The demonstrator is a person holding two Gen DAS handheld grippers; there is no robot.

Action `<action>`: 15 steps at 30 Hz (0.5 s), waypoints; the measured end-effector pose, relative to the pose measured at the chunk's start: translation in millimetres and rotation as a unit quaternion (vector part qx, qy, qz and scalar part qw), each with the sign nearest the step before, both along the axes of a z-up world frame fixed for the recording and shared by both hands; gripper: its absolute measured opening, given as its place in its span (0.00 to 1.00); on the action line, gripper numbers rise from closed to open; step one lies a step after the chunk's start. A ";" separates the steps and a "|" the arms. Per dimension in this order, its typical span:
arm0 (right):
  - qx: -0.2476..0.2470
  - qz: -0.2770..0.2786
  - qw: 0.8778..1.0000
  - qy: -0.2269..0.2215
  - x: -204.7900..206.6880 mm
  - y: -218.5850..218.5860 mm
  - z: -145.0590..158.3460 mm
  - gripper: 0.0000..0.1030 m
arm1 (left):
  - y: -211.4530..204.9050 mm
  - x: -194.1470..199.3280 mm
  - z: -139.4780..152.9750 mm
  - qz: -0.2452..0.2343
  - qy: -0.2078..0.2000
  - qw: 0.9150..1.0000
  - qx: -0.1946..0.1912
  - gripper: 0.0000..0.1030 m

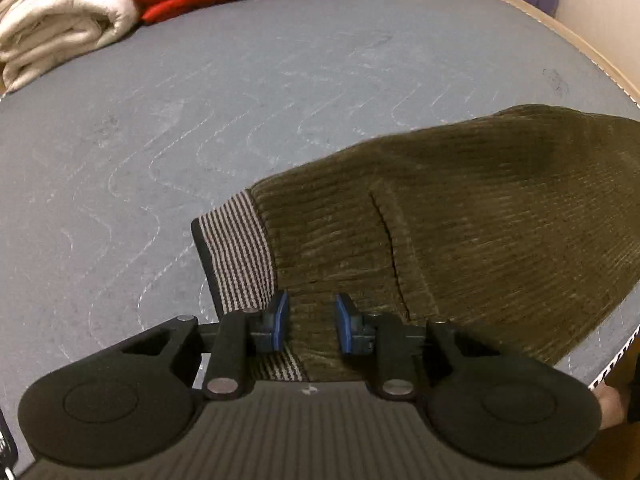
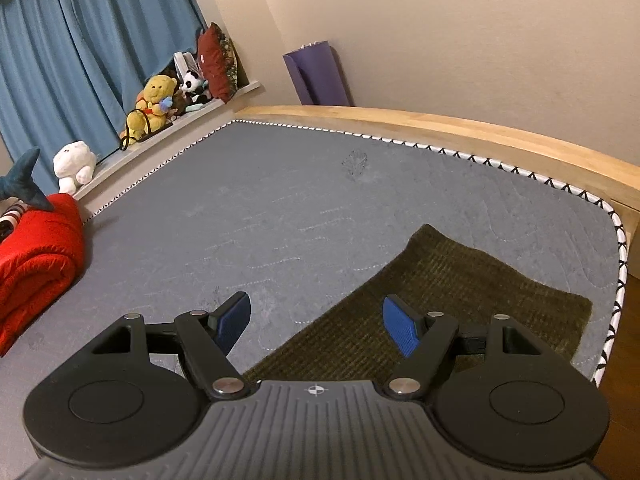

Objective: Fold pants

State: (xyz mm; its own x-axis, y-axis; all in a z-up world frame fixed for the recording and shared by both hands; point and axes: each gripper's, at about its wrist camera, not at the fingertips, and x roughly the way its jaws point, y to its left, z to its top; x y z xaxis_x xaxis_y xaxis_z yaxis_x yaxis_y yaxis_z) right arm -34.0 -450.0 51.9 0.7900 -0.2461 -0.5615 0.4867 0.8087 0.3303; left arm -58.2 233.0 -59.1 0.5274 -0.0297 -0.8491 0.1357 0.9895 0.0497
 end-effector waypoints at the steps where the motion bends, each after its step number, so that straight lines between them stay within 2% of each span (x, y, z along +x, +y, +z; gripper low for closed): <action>1: 0.002 0.001 1.000 -0.002 -2.3 0.3 1.0 0.73 | -2.4 0.1 8.6 0.011 -0.004 1.000 -0.004 0.30; 5: 0.004 0.013 1.000 -0.012 -10.0 2.1 5.8 0.74 | -27.2 -4.7 39.0 -0.014 -0.056 0.998 -0.016 0.46; 10: -0.031 0.030 0.999 -0.011 -13.5 9.8 7.1 0.77 | -67.2 13.1 49.2 -0.045 -0.070 0.996 -0.023 0.46; 15: -0.033 0.044 0.998 0.004 -13.1 6.3 -0.8 0.77 | -109.8 50.9 36.2 -0.089 -0.075 0.993 -0.036 0.46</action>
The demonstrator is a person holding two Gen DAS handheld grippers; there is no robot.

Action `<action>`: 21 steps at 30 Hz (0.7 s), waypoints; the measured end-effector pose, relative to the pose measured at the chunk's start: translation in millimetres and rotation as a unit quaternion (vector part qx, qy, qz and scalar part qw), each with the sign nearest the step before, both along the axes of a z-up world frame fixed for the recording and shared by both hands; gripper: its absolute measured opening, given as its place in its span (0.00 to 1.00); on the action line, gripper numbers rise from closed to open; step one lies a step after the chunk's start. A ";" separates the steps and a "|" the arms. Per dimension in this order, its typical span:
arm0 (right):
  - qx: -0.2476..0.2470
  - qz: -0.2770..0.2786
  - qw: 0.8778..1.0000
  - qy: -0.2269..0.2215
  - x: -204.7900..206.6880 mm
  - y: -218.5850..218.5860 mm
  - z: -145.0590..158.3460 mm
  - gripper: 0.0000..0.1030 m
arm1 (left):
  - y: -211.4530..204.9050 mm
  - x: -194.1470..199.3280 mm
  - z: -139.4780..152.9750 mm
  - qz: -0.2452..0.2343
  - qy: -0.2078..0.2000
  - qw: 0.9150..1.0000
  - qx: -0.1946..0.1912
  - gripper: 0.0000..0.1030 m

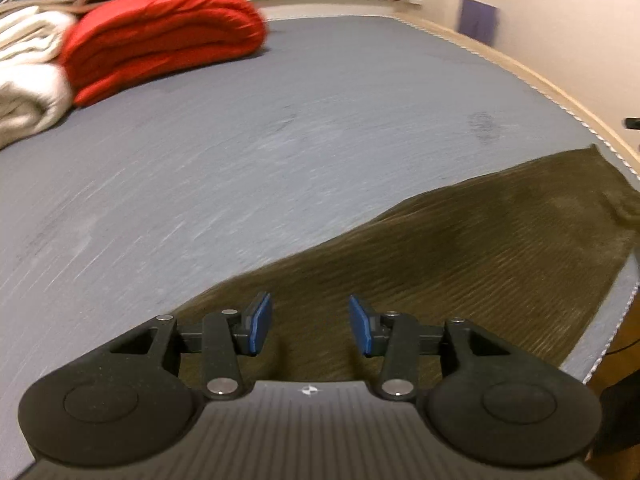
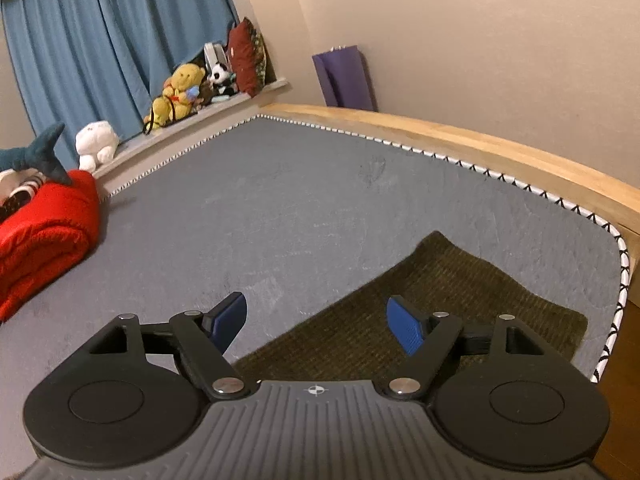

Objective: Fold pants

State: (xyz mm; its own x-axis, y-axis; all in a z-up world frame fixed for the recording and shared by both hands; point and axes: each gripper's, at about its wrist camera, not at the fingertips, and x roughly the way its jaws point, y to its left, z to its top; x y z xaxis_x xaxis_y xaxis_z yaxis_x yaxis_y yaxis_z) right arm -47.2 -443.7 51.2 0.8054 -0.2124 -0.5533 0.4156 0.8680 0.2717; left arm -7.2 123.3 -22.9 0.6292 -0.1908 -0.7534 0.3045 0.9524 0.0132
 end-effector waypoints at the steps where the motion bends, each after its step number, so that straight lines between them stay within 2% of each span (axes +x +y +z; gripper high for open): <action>1: -0.003 0.003 1.000 0.007 0.9 -1.3 -3.0 0.77 | -8.9 6.0 -2.6 -0.011 -0.002 1.000 -0.001 0.46; 4: -0.017 0.009 0.999 0.031 2.9 -4.4 -14.9 0.77 | -34.3 19.4 -6.1 -0.040 0.005 0.999 -0.010 0.46; 9: -0.019 0.023 0.996 0.086 4.0 -13.0 -40.3 0.77 | -60.0 44.8 -25.0 -0.055 0.022 0.998 -0.012 0.44; 12: -0.026 0.048 0.992 0.118 6.2 -16.1 -54.1 0.77 | -69.2 66.0 -47.1 -0.056 0.041 0.998 0.012 0.42; 14: -0.039 0.056 0.989 0.133 4.1 -14.6 -61.5 0.77 | -72.1 81.1 -73.2 -0.040 0.062 0.996 0.050 0.42; 15: -0.046 0.060 0.987 0.142 3.0 -14.4 -66.4 0.77 | -72.4 84.9 -82.9 -0.039 0.066 0.996 0.051 0.42; 18: -0.051 0.066 0.981 0.174 2.9 -19.7 -81.3 0.77 | -78.3 87.9 -76.2 -0.024 0.065 0.996 0.054 0.42; 21: -0.052 0.054 0.978 0.196 0.8 -29.3 -91.5 0.77 | -85.1 81.5 -60.5 -0.021 0.043 0.997 0.059 0.43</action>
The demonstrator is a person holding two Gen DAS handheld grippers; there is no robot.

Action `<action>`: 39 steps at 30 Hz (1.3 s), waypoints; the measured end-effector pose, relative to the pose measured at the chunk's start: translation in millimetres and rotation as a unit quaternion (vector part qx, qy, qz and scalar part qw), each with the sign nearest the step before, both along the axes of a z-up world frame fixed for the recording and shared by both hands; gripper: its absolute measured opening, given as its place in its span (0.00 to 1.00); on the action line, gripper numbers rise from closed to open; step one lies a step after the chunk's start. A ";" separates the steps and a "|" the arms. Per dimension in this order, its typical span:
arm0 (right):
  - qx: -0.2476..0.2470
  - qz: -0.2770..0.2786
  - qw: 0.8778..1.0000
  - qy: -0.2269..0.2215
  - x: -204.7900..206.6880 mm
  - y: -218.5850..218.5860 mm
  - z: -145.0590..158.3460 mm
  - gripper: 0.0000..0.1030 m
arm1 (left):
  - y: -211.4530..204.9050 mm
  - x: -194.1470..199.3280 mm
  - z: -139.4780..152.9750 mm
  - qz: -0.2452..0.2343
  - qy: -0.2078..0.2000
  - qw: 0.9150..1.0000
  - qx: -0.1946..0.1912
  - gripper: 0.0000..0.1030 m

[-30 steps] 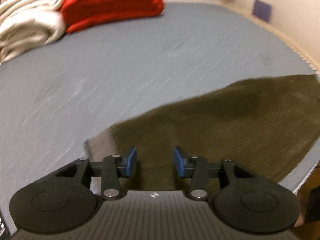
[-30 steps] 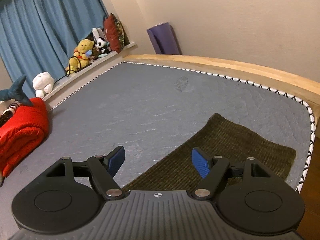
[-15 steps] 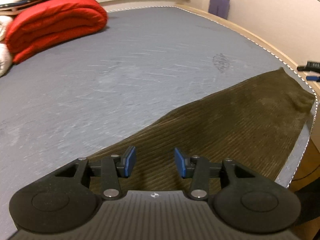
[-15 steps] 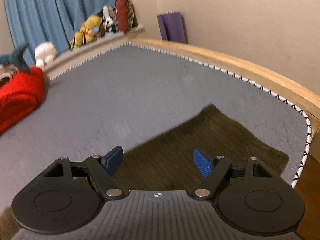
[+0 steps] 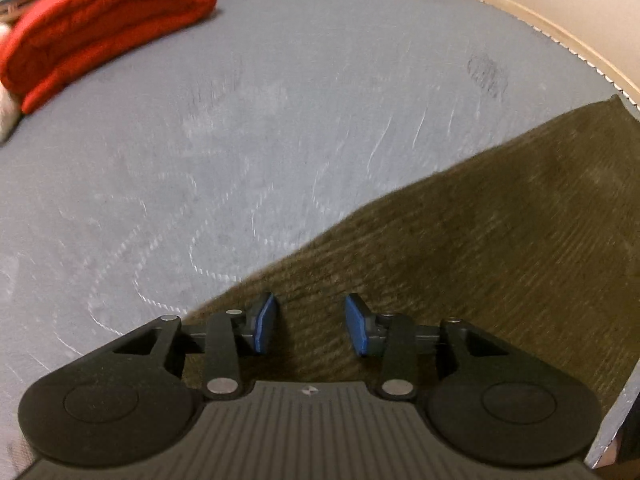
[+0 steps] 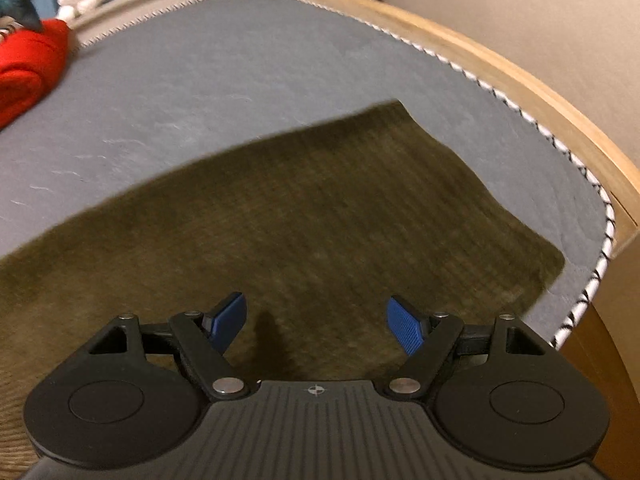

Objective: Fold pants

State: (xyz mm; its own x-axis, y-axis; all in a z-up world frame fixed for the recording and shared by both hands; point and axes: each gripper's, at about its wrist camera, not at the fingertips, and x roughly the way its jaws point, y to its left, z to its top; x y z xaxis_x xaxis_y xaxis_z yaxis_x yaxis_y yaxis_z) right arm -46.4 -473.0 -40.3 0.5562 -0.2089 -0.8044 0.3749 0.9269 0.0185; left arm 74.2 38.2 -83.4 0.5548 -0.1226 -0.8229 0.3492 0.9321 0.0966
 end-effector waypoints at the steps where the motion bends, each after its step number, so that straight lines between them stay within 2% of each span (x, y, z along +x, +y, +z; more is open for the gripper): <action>1: 0.001 -0.007 1.000 0.005 -0.7 -4.4 -2.6 0.77 | -1.0 -1.7 5.7 0.004 -0.006 1.000 -0.002 0.46; 6: 0.009 -0.028 1.000 0.006 -4.2 -16.8 -5.5 0.77 | 2.2 -19.2 40.5 0.030 -0.033 0.998 -0.043 0.57; 11: 0.005 -0.030 1.000 0.006 -5.1 -17.3 -5.2 0.77 | -3.1 -42.5 71.3 0.013 -0.072 0.996 -0.061 0.64; 16: -0.013 -0.020 1.000 0.017 -2.4 -14.6 -10.4 0.77 | -10.3 -59.4 82.6 -0.007 -0.088 0.994 -0.067 0.68; 21: -0.011 -0.029 0.999 0.015 -0.7 -15.3 -10.6 0.77 | -12.6 -67.6 84.1 -0.014 -0.107 0.992 -0.067 0.74; 23: -0.010 -0.036 0.999 0.012 -0.5 -14.9 -8.7 0.77 | -7.8 -66.5 85.4 -0.007 -0.121 0.990 -0.071 0.84; 27: -0.012 -0.041 0.999 0.003 1.1 -12.7 -3.9 0.77 | 6.5 -53.4 74.7 0.004 -0.151 0.987 -0.059 0.97; 30: -0.012 -0.044 0.999 -0.007 2.6 -10.6 0.8 0.77 | 11.3 -36.5 47.9 0.012 -0.140 0.990 -0.029 0.98; 33: -0.006 -0.047 0.999 -0.019 2.2 -9.0 7.0 0.77 | 13.8 -27.4 29.8 0.016 -0.116 0.993 -0.022 0.98; 36: -0.001 -0.045 0.998 -0.034 -0.9 -8.0 13.5 0.77 | 21.3 -26.1 35.5 0.031 -0.113 0.992 -0.052 0.98; 39: -0.006 -0.045 0.998 -0.038 -2.7 -8.9 16.4 0.77 | 34.1 -28.9 56.0 0.039 -0.139 0.987 -0.071 0.98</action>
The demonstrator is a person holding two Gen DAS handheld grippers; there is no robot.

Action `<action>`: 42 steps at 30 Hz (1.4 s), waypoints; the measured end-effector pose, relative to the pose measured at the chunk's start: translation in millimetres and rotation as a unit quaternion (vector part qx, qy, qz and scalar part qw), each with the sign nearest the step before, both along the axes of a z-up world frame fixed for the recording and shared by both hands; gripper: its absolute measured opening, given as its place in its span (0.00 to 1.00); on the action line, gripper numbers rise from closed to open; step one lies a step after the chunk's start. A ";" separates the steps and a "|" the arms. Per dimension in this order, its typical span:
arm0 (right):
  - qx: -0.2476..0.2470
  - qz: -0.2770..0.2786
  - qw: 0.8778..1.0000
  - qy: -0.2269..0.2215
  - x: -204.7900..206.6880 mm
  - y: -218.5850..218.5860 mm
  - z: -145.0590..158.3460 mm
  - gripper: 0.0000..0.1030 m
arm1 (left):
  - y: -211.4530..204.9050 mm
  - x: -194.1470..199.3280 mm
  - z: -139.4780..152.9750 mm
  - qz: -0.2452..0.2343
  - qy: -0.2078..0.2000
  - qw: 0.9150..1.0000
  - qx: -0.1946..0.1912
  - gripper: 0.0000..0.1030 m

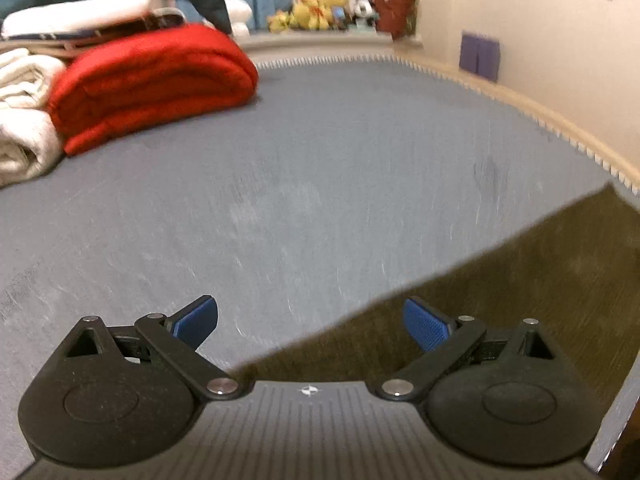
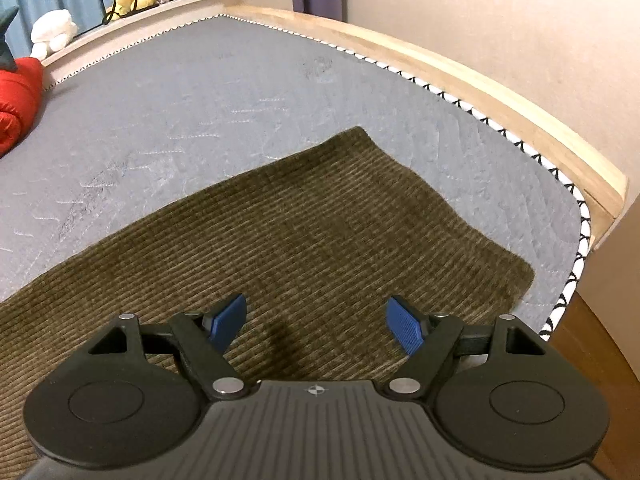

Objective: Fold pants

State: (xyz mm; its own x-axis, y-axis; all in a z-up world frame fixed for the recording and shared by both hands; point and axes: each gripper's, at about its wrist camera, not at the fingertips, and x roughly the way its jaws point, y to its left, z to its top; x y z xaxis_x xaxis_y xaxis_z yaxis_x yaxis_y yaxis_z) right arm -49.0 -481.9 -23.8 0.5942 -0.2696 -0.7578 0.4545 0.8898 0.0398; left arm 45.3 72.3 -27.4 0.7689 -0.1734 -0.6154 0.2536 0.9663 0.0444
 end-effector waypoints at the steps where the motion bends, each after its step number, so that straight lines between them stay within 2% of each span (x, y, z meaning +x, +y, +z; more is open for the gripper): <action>1: 0.001 -0.003 1.000 0.000 -0.3 -1.2 0.4 0.77 | 6.4 -2.6 10.5 0.004 -0.017 1.000 0.001 0.98; 3: 0.012 -0.010 1.000 -0.003 -1.2 -3.7 3.0 0.77 | 35.4 -10.9 35.9 0.023 -0.060 0.998 0.003 0.98; 5: 0.028 -0.016 0.999 -0.011 -1.7 -5.7 6.5 0.77 | 83.2 -19.3 58.4 0.056 -0.099 0.993 -0.008 0.98; 7: 0.042 -0.015 0.999 -0.020 -1.5 -4.4 10.9 0.77 | 140.2 -26.7 69.8 0.098 -0.131 0.986 -0.011 1.00; 8: 0.046 -0.012 0.999 -0.025 -1.2 -2.0 13.4 0.77 | 174.0 -31.1 70.4 0.128 -0.146 0.981 0.003 1.00; 11: 0.040 0.003 0.999 -0.037 -0.4 7.6 20.1 0.77 | 269.4 -45.5 50.9 0.196 -0.170 0.963 0.071 1.00; 12: 0.035 0.009 0.999 -0.039 -0.2 10.7 21.4 0.77 | 297.2 -50.4 40.5 0.208 -0.165 0.960 0.088 1.00; 14: 0.021 0.016 0.999 -0.041 -0.1 16.6 22.9 0.77 | 355.2 -61.4 16.6 0.220 -0.143 0.960 0.099 1.00; 18: 0.007 0.011 0.999 -0.037 1.2 16.8 21.6 0.77 | 437.8 -84.8 -13.8 0.246 -0.124 0.959 0.065 0.99; 21: 0.012 -0.003 0.999 -0.034 -0.3 10.5 19.6 0.77 | 477.7 -101.4 -32.8 0.263 -0.117 0.957 0.025 0.99; 24: 0.022 -0.015 0.999 -0.033 -0.2 8.9 18.3 0.77 | 496.7 -115.9 -46.6 0.271 -0.118 0.955 0.003 0.99; 26: 0.028 -0.017 0.999 -0.032 0.3 11.1 17.9 0.77 | 499.4 -129.1 -56.4 0.280 -0.099 0.955 -0.017 0.99; 28: 0.027 -0.012 0.999 -0.033 1.1 14.2 18.7 0.77 | 493.9 -144.6 -61.7 0.278 -0.074 0.957 -0.025 0.99; 30: 0.029 -0.005 0.999 -0.036 0.8 16.8 20.6 0.77 | 481.0 -163.1 -50.8 0.266 -0.074 0.961 -0.028 0.99; 33: 0.034 0.000 0.998 -0.043 -1.4 17.5 24.4 0.77 | 466.8 -191.9 -5.3 0.256 -0.113 0.958 -0.058 0.99; 37: 0.046 -0.003 0.998 -0.050 -5.4 14.0 28.1 0.77 | 423.5 -207.1 79.2 0.237 -0.185 0.953 -0.045 0.99; 40: 0.064 -0.004 0.996 -0.059 -12.1 9.7 32.2 0.77 | 360.5 -201.2 130.0 0.206 -0.226 0.951 -0.038 1.00; 42: 0.070 -0.004 0.995 -0.064 -17.6 8.3 34.2 0.77 | 305.1 -193.8 146.5 0.183 -0.237 0.954 -0.037 1.00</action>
